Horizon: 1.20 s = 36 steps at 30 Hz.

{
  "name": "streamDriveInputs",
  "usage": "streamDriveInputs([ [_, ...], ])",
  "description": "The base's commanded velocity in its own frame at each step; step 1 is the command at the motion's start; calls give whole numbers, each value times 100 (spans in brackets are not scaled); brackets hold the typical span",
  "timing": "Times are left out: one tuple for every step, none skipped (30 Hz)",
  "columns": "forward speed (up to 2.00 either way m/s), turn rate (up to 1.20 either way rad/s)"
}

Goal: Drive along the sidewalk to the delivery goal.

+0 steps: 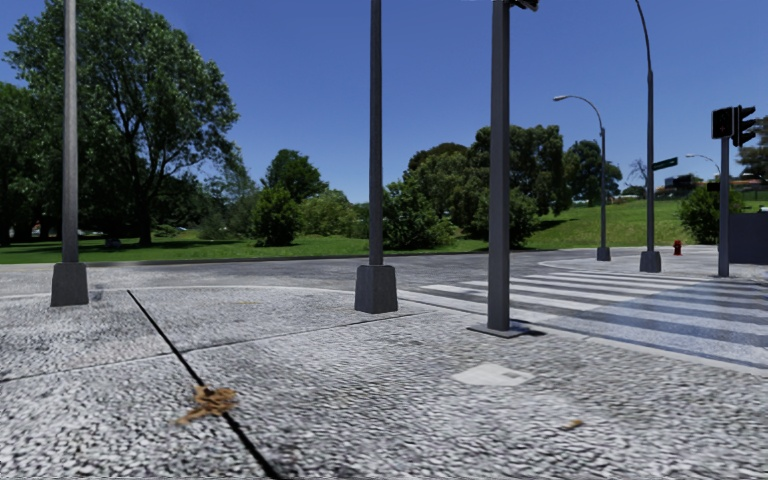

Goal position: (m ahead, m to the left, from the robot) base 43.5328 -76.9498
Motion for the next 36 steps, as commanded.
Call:
streamDriveInputs([
  [0, -120],
  [0, -120],
  [0, -120],
  [0, -120],
  [0, -120],
  [0, -120],
  [0, -120],
  [0, -120],
  [0, -120],
  [0, -120],
  [0, -120],
  [0, -120],
  [0, -120],
  [0, -120],
  [0, -120],
  [0, -113],
  [0, -62],
  [0, 0],
  [0, 0],
  [0, 0],
  [0, 0],
  [0, 0],
  [0, 0],
  [0, 0],
  [0, 0],
  [0, 0],
  [0, 0],
  [0, 0],
  [0, 0],
  [0, -46],
  [0, -93],
  [0, -109],
  [0, -115],
  [0, -115],
  [0, -105],
  [0, 0],
])
